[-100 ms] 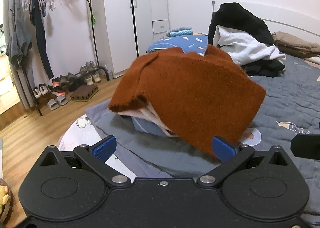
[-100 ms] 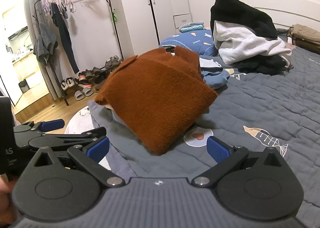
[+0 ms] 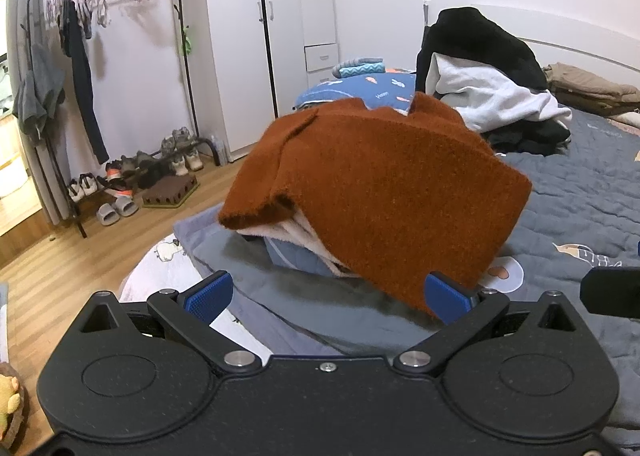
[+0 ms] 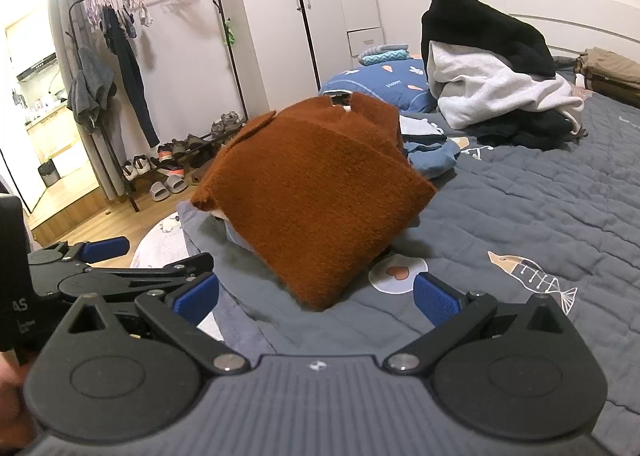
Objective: Fold clothes
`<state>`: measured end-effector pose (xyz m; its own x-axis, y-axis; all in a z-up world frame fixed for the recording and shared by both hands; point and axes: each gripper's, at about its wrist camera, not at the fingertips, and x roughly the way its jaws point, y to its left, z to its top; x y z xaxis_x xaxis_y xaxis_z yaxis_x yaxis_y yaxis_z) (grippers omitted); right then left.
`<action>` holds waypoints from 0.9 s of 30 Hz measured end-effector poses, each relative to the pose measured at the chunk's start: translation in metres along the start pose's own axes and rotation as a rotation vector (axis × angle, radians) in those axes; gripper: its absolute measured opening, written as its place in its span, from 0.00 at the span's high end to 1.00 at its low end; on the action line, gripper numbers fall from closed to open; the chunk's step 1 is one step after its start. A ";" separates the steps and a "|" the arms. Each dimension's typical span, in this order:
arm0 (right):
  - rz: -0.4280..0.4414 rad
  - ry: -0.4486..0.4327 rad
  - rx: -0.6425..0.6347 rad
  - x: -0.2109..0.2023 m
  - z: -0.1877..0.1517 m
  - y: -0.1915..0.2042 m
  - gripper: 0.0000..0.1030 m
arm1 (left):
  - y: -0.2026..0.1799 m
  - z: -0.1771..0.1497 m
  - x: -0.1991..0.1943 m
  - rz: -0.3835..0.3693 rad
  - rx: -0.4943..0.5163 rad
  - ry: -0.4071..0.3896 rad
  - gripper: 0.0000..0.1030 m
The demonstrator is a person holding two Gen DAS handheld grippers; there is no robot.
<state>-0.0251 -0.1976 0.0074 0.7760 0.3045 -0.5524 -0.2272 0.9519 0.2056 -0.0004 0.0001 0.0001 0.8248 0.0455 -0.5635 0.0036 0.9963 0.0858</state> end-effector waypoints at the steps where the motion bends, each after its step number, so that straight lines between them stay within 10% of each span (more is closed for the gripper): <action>1: 0.000 0.000 0.001 0.000 0.000 0.001 0.00 | 0.000 0.000 0.000 0.001 0.001 -0.004 0.00; 27: 0.007 -0.001 0.001 -0.002 0.000 0.002 0.00 | 0.000 -0.001 -0.001 0.013 0.022 -0.042 0.00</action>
<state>-0.0273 -0.1962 0.0085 0.7748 0.3109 -0.5505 -0.2317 0.9498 0.2103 -0.0013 -0.0001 -0.0002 0.8478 0.0552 -0.5274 0.0048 0.9937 0.1118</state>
